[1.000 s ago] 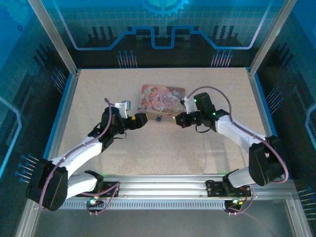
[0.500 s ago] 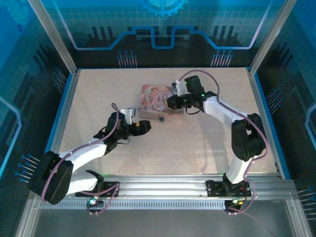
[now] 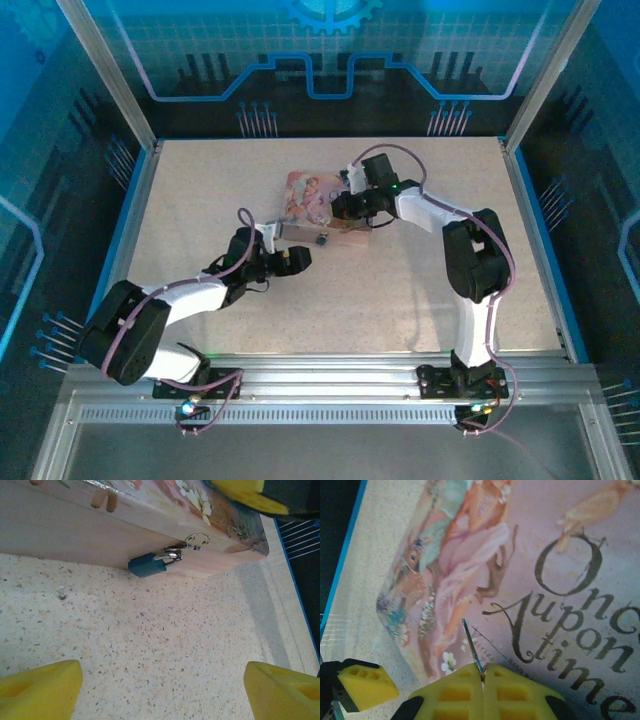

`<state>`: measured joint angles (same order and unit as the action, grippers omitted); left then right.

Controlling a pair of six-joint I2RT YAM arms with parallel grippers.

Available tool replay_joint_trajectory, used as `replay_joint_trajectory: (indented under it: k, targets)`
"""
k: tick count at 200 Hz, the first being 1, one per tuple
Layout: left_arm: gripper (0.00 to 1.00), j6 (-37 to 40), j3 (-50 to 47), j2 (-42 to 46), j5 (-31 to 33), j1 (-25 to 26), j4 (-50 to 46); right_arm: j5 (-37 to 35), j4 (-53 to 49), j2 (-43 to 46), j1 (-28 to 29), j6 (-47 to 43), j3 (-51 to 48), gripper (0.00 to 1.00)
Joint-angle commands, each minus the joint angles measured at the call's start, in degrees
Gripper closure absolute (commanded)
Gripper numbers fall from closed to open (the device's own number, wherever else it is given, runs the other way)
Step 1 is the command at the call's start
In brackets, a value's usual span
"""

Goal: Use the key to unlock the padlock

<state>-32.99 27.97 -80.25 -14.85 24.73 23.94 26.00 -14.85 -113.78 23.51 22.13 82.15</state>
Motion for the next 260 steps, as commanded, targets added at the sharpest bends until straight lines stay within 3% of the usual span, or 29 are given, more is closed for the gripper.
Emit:
replay_joint_trajectory:
  k: [1,142,260]
  targets:
    - [0.15,1.35,2.38,-1.12,-1.15,0.40,2.76,0.02,-1.66,-0.67,-0.56,0.38,-0.15,0.99]
    - [0.17,7.83,1.57,-2.30,-0.12,2.30,1.85,-0.07,0.70,3.77,2.02,2.18,-15.45,0.99]
    - [0.18,12.67,6.69,-15.81,-0.26,3.19,11.38,-1.61,1.37,4.79,3.21,2.81,-16.32,0.99]
